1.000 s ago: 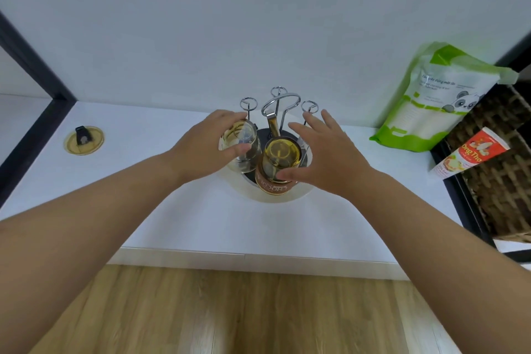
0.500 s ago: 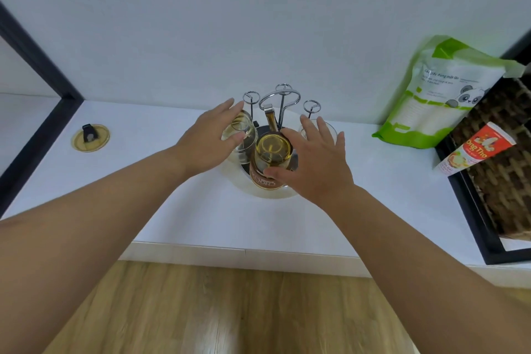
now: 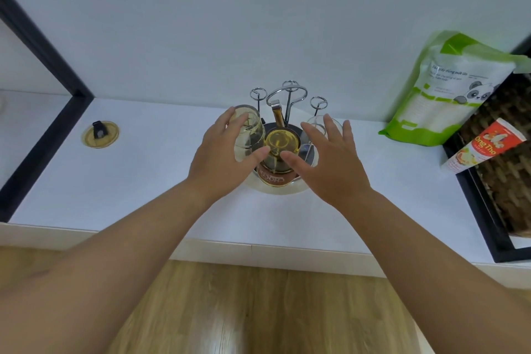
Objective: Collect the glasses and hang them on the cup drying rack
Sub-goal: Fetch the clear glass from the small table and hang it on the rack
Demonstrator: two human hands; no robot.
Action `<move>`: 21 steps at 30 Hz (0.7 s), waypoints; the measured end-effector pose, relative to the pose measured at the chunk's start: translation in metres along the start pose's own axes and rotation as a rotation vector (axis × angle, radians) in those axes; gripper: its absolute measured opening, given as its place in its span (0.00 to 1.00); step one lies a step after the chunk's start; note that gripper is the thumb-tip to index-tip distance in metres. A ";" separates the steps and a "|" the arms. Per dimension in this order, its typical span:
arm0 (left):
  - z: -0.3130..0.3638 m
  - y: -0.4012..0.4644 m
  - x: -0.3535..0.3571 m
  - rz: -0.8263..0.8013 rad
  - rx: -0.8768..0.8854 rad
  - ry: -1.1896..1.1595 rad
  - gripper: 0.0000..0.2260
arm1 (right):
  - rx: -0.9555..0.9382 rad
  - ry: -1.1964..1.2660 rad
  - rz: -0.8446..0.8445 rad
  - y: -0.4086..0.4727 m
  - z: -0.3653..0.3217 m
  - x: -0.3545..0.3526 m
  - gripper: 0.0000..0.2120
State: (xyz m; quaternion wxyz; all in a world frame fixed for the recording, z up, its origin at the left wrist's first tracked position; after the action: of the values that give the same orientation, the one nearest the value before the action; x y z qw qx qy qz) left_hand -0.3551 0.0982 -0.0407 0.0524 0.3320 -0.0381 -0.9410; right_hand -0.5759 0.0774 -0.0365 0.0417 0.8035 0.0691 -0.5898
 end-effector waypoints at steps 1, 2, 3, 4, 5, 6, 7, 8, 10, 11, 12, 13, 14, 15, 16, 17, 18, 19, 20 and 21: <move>0.000 0.000 0.001 0.003 -0.001 0.004 0.35 | 0.005 -0.001 0.015 0.000 0.000 0.002 0.42; 0.000 0.000 0.001 0.005 -0.003 0.003 0.36 | 0.007 -0.001 0.027 0.000 -0.001 0.003 0.42; 0.000 0.000 0.001 0.006 -0.005 0.000 0.36 | 0.009 -0.001 0.034 -0.001 -0.001 0.003 0.41; 0.000 0.001 0.001 0.003 -0.008 -0.001 0.37 | 0.012 -0.002 0.033 0.000 -0.002 0.003 0.41; -0.001 0.001 0.000 -0.002 -0.006 0.001 0.37 | 0.014 -0.008 0.022 0.000 -0.002 0.003 0.41; -0.001 0.000 -0.001 -0.009 -0.001 0.008 0.38 | 0.016 -0.020 0.005 0.000 -0.002 0.003 0.40; -0.002 0.000 -0.001 -0.014 0.007 0.018 0.39 | 0.014 -0.036 -0.009 0.000 -0.002 0.003 0.39; -0.002 0.000 -0.002 -0.019 0.015 0.026 0.40 | 0.011 -0.054 -0.014 -0.001 -0.002 0.003 0.38; -0.004 0.000 -0.004 -0.032 0.028 0.040 0.41 | -0.004 -0.092 0.004 0.000 -0.002 0.002 0.38; -0.005 0.001 -0.005 -0.043 0.037 0.042 0.41 | -0.021 -0.109 0.027 0.001 -0.003 0.001 0.39; -0.007 0.002 -0.006 -0.059 0.049 0.038 0.41 | -0.043 -0.123 0.050 0.002 -0.004 0.000 0.41; -0.010 0.003 -0.007 -0.074 0.067 0.026 0.41 | -0.065 -0.135 0.068 0.003 -0.005 -0.002 0.43; -0.013 0.005 -0.009 -0.084 0.087 0.008 0.41 | -0.086 -0.152 0.078 0.004 -0.007 -0.002 0.46; -0.016 0.006 -0.012 -0.090 0.101 -0.012 0.42 | -0.106 -0.173 0.077 0.006 -0.009 -0.002 0.48; -0.019 0.008 -0.014 -0.091 0.109 -0.021 0.42 | -0.121 -0.194 0.065 0.007 -0.011 -0.001 0.48; -0.022 0.009 -0.016 -0.090 0.114 -0.015 0.42 | -0.128 -0.205 0.048 0.008 -0.012 0.001 0.47; -0.025 0.011 -0.018 -0.090 0.113 0.001 0.41 | -0.127 -0.204 0.034 0.010 -0.012 0.001 0.45; -0.027 0.013 -0.019 -0.089 0.106 0.013 0.40 | -0.123 -0.195 0.030 0.012 -0.012 0.002 0.42; -0.031 0.016 -0.019 -0.084 0.098 0.011 0.39 | -0.118 -0.184 0.034 0.013 -0.012 0.002 0.40; -0.033 0.019 -0.019 -0.077 0.093 -0.003 0.38 | -0.117 -0.179 0.039 0.015 -0.012 0.002 0.38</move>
State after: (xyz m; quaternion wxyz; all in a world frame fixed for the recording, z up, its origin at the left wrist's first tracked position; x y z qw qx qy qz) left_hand -0.3181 0.0803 -0.0525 0.0005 0.3337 -0.0689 -0.9401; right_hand -0.5619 0.0647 -0.0349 0.1060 0.7452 0.0839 -0.6530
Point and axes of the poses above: each hand's wrist, its own y-axis towards the middle knuckle, its own x-axis out of the palm, z = x × y, the point moved 1 cm from there along y, towards the middle knuckle, and after that the axes turned 11 degrees about -y, right-handed, at the moved point
